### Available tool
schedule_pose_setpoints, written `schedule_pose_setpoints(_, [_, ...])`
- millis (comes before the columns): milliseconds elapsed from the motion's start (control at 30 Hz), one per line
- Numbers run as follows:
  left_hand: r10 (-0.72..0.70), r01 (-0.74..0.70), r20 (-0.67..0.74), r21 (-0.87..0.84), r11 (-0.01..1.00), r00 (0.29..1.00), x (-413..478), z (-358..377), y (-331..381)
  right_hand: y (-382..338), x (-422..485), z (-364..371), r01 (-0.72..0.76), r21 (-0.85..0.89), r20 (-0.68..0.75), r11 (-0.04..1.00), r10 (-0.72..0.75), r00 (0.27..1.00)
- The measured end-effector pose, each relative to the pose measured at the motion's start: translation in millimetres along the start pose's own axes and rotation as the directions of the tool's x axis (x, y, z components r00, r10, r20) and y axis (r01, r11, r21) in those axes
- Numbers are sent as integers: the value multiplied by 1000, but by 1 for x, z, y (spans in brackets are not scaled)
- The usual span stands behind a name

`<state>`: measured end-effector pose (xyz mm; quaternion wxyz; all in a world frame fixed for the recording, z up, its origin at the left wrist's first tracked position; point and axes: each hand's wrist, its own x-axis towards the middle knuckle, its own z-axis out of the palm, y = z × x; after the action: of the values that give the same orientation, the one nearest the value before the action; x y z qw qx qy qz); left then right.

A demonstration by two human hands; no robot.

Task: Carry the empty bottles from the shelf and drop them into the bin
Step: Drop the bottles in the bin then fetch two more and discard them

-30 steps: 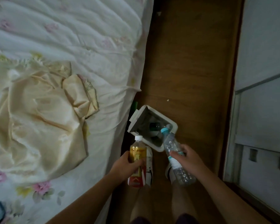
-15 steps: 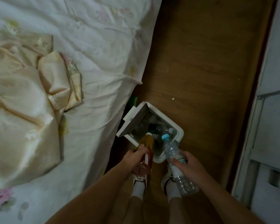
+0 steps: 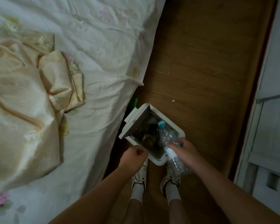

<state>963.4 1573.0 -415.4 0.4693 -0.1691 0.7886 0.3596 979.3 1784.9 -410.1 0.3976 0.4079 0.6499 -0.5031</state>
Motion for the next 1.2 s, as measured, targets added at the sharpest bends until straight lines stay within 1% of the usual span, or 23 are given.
schedule_pose_setpoints(133, [51, -50, -5, 176, 983, 999, -9, -18, -16, -25, 20, 11, -43, -29, 6, 999, 44, 999])
schedule_pose_setpoints(300, [18, -3, -49, 294, 956, 999, -11, -42, -43, -55, 46, 17, -20, -98, -27, 995, 17, 999])
schedule_pose_setpoints(400, [-11, 23, -42, 303, 953, 999, -9, -48, -57, -59, 52, 14, 43, -98, -67, 994, -50, 997])
schedule_pose_setpoints(500, [-15, 24, -31, 310, 951, 999, -8, -47, -65, -43, 47, 9, 115, -164, -88, 980, -131, 987])
schedule_pose_setpoints(600, [-22, 27, -22, 311, 950, 1000, -9, -44, -67, -14, 40, 4, 102, -225, -61, 969, -118, 991])
schedule_pose_setpoints(700, [-33, 40, -27, 301, 953, 999, -15, -40, -68, 12, 29, -2, 66, -262, -20, 963, -74, 997])
schedule_pose_setpoints(800, [-55, 59, -24, 272, 961, 998, -27, -38, -67, 33, 15, -8, 16, -265, -28, 964, -24, 999])
schedule_pose_setpoints(867, [-53, 57, -24, 253, 966, 998, -36, -40, -65, 43, 3, -11, -11, -231, -57, 973, -2, 998])
schedule_pose_setpoints(1033, [-40, 48, -47, 183, 982, 998, -67, -58, -55, 55, -42, -16, -11, -45, -79, 999, 8, 997])
schedule_pose_setpoints(1100, [-25, 34, -54, 172, 985, 998, -86, -67, -46, 60, -67, -19, 3, 20, -135, 1000, 0, 991])
schedule_pose_setpoints(1200, [21, -10, -97, 119, 993, 995, -127, -87, -26, 61, -120, -26, 81, 99, -230, 992, -56, 971])
